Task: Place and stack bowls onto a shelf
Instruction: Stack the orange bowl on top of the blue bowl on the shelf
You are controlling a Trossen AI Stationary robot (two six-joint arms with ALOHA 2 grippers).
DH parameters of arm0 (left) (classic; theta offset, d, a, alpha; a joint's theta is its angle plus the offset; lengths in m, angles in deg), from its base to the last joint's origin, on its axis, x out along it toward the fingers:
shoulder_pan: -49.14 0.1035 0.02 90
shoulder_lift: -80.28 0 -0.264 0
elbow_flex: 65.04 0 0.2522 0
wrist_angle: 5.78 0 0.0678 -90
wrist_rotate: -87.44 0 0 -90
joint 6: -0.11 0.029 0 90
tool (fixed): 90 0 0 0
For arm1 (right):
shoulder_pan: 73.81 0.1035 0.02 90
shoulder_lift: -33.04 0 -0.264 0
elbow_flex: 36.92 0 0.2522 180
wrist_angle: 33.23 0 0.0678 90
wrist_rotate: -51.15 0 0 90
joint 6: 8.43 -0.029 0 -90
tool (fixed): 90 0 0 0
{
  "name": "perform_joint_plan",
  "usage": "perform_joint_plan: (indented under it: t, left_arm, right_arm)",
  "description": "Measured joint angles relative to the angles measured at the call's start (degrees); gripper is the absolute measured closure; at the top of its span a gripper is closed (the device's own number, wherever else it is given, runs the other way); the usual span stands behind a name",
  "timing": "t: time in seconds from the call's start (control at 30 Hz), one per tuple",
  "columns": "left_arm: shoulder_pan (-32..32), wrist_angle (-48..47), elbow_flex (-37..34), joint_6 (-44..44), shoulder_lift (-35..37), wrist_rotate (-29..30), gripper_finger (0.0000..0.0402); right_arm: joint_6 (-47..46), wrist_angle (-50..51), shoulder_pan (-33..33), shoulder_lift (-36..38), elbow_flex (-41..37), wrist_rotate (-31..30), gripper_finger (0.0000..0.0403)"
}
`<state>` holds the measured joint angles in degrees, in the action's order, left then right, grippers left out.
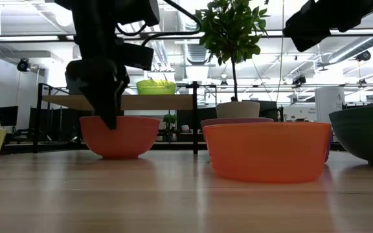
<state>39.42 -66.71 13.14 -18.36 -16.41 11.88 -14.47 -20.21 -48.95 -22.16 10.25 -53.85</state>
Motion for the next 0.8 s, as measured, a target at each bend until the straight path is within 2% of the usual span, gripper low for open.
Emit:
perform_joint_plan:
  t: [0.17, 0.43, 0.6, 0.8]
  left_arm:
    - [0.00, -0.23, -0.02, 0.43, -0.46, 0.02, 0.0276]
    - [-0.10, -0.24, -0.01, 0.46, -0.34, -0.87, 0.0391]
    - [-1.42, -2.27, 2.64, 0.50, -0.31, -2.05, 0.0398]
    - [-3.67, -11.76, 12.07, 1.56, -0.06, -1.97, 0.0400]
  right_arm:
    - [-0.39, -0.12, 0.00, -0.16, 0.00, -0.03, 0.0360]
    - [-0.42, -0.02, 0.00, -0.20, -0.20, -0.02, 0.0360]
    - [-0.57, -0.02, 0.00, -0.20, -0.20, -0.02, 0.0360]
    - [-0.92, 0.00, 0.00, -0.20, -0.20, -0.02, 0.0360]
